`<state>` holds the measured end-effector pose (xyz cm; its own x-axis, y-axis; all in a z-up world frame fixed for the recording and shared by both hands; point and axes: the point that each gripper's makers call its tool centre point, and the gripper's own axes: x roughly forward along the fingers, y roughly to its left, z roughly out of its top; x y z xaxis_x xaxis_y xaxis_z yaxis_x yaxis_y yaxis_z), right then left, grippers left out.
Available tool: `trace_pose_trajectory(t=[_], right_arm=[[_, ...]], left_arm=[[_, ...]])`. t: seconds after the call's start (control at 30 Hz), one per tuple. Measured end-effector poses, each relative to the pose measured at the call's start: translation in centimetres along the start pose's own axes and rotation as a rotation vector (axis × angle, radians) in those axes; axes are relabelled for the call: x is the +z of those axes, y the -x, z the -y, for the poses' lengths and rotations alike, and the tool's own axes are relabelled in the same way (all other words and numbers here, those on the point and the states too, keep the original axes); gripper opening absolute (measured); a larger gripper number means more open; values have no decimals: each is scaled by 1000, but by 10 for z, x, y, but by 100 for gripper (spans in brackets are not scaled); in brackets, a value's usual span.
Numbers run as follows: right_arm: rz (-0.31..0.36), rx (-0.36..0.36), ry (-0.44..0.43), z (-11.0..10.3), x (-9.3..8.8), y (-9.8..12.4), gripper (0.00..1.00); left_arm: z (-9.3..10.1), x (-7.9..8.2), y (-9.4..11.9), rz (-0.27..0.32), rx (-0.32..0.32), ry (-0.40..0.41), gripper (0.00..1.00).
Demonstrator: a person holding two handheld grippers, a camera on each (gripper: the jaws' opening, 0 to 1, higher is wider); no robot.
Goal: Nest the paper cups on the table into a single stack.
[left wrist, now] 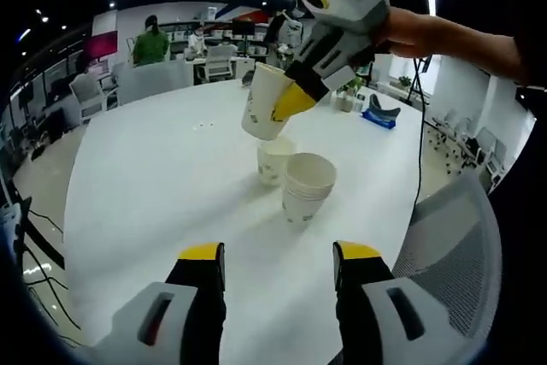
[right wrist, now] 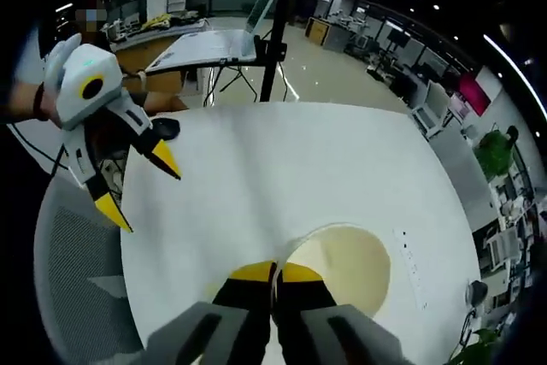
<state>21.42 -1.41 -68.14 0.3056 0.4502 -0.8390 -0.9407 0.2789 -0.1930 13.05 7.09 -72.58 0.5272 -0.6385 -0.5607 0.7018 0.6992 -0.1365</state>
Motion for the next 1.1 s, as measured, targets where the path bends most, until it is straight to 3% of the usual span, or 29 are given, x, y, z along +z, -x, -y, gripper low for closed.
trace_pose_trajectory(t=[0.57, 0.87, 1.1], right_arm=[[-52, 17, 64, -20, -27, 30, 0], [-80, 51, 70, -36, -42, 28, 0], [-93, 81, 92, -46, -41, 23, 0]], left_arm=[[6, 6, -1, 8, -7, -27, 50], [6, 4, -1, 9, -7, -22, 49], [7, 3, 0, 9, -5, -20, 49]])
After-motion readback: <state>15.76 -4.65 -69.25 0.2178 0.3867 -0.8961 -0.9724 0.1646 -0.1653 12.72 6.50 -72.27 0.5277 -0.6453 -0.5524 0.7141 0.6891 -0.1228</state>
